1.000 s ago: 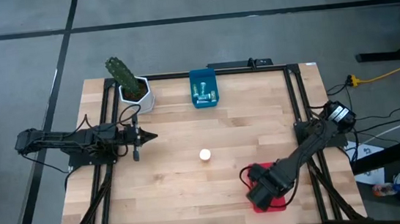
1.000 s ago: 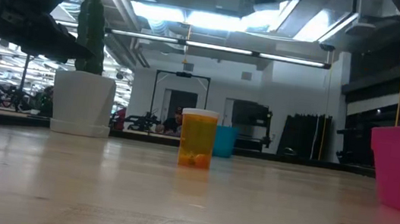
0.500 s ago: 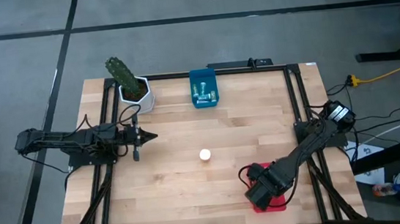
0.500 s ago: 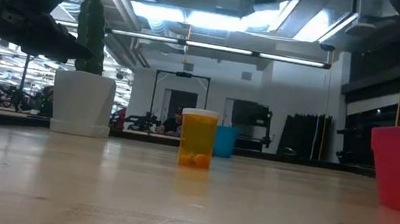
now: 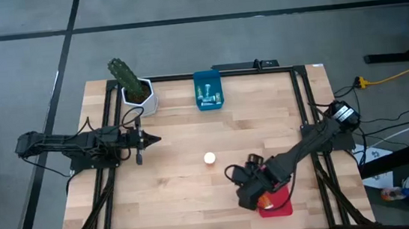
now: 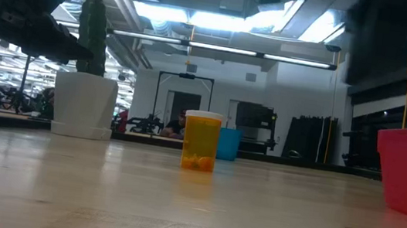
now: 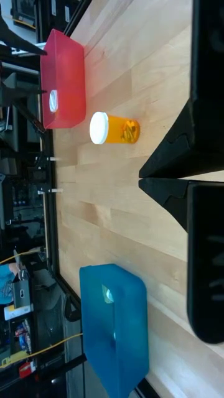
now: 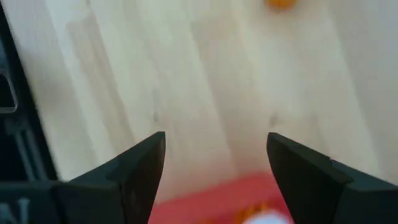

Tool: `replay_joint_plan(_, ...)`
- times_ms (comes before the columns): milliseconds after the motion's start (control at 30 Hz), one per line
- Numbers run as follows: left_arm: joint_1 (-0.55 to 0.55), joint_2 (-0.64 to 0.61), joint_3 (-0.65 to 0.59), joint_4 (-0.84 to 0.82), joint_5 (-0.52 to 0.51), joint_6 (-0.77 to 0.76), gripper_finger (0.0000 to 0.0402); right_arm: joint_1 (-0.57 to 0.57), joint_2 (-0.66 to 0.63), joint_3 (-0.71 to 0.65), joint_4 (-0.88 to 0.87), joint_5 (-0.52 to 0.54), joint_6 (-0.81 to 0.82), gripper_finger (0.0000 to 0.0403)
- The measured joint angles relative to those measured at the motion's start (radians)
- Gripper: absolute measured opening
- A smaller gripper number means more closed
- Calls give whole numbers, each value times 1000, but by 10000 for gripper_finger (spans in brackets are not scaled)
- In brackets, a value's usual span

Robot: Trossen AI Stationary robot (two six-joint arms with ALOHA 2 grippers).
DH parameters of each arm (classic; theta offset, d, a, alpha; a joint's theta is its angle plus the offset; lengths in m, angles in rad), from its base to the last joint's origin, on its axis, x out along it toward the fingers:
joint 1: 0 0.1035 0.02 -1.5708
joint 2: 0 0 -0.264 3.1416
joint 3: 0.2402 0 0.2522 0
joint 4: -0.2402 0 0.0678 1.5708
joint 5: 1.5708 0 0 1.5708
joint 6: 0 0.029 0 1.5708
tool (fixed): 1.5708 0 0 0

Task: Pick and place medicine bottles into bin by pill shape (circle, oval)
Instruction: Put the large orange pill bottle into the red bin

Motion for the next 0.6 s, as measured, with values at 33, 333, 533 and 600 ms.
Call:
replay_joint_plan(33, 0, 0, 0, 0, 0, 0, 0, -11, 0, 0, 13, 15, -27, 281)
replay_joint_plan(333, 0, 0, 0, 0, 0, 0, 0, -123, 7, 0, 44, 307, -91, 281)
replay_joint_plan(533, 0, 0, 0, 0, 0, 0, 0, -210, 22, -25, 59, 216, -186, 281)
replay_joint_plan(600, 0, 0, 0, 0, 0, 0, 0, -232, 38, -53, 68, 146, -217, 281)
